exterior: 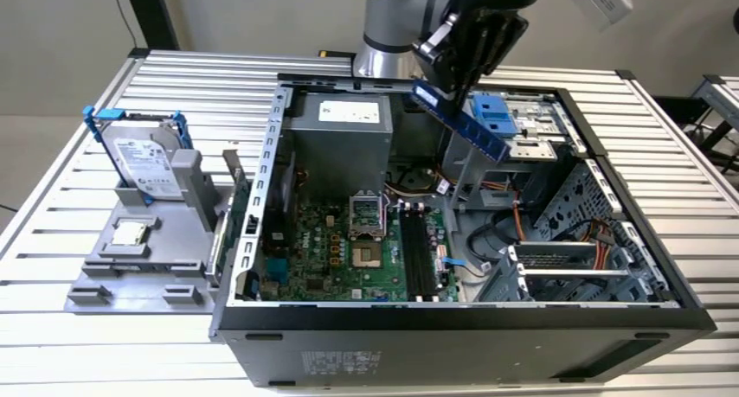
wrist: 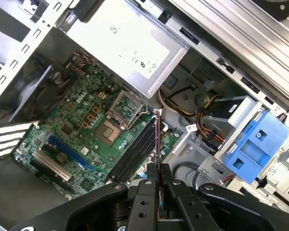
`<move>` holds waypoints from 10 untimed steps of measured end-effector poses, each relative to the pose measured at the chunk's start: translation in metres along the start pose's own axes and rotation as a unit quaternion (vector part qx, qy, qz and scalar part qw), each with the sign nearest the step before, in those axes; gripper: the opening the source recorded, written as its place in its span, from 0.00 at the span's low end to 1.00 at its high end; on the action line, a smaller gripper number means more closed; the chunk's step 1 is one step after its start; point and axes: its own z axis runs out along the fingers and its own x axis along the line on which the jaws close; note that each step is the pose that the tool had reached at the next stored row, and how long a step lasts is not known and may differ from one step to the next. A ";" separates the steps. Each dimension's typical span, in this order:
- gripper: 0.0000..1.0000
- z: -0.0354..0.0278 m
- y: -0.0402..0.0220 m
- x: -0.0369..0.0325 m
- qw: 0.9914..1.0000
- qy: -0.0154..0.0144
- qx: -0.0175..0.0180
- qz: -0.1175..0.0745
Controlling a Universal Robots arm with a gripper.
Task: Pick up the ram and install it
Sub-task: 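Insert the ram into the slot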
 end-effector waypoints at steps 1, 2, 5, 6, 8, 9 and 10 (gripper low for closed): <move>0.00 0.0000 0.0000 0.0000 1.000 0.000 0.000 0.007; 0.00 0.0000 0.0000 0.0000 1.000 -0.001 0.000 0.015; 0.00 0.0000 0.0000 0.0000 0.999 -0.002 0.000 0.037; 0.00 0.0000 0.0000 0.0000 0.999 -0.002 0.000 0.044; 0.00 0.0000 0.0000 0.0000 0.998 -0.003 0.000 0.058; 0.00 0.0000 0.0000 0.0000 0.998 -0.003 0.000 0.066; 0.00 0.0001 0.0000 0.0000 0.997 -0.003 0.000 0.072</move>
